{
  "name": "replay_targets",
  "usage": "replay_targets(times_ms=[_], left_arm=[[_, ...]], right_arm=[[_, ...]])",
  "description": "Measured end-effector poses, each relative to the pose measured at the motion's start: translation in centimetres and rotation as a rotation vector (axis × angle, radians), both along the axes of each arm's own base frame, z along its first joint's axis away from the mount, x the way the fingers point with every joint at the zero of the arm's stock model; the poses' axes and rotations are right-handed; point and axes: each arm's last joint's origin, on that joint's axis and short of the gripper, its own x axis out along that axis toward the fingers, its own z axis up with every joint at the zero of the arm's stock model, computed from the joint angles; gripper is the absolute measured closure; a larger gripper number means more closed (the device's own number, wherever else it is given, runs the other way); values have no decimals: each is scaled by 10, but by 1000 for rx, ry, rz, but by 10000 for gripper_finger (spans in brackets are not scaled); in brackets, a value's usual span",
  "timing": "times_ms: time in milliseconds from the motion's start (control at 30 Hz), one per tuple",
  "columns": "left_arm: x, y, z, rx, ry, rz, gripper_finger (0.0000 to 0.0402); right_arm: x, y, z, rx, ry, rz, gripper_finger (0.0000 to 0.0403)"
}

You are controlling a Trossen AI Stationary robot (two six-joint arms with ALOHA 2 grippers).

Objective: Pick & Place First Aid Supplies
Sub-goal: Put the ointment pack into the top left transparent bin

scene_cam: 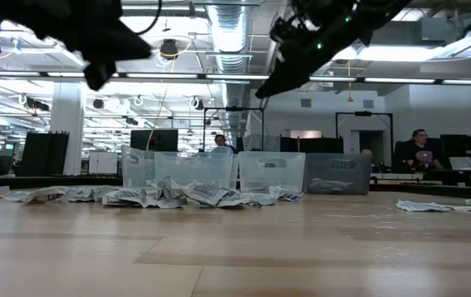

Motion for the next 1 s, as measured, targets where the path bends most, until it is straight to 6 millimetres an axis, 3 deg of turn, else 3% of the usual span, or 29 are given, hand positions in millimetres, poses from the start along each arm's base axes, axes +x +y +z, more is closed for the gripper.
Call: replay_targets(times_ms=[167, 333, 467, 667, 867, 1000], left_arm=[[-28, 5, 27, 17, 167, -56, 393], [-37, 1, 48, 36, 340, -173, 396], [-41, -2, 40, 45, 579, -240, 396], [-46, 0, 15, 89, 930, -204, 396], [-28, -4, -7, 142, 1026, -160, 389], [-18, -4, -19, 133, 984, -169, 373]], right_arm=[[4, 22, -1, 63, -7, 28, 263], [7, 39, -4, 114, -3, 47, 259], [8, 50, -4, 144, -10, 22, 264], [8, 60, -5, 172, -1, 9, 265], [7, 65, -6, 193, 10, 8, 266], [6, 66, -8, 194, 32, 10, 265]])
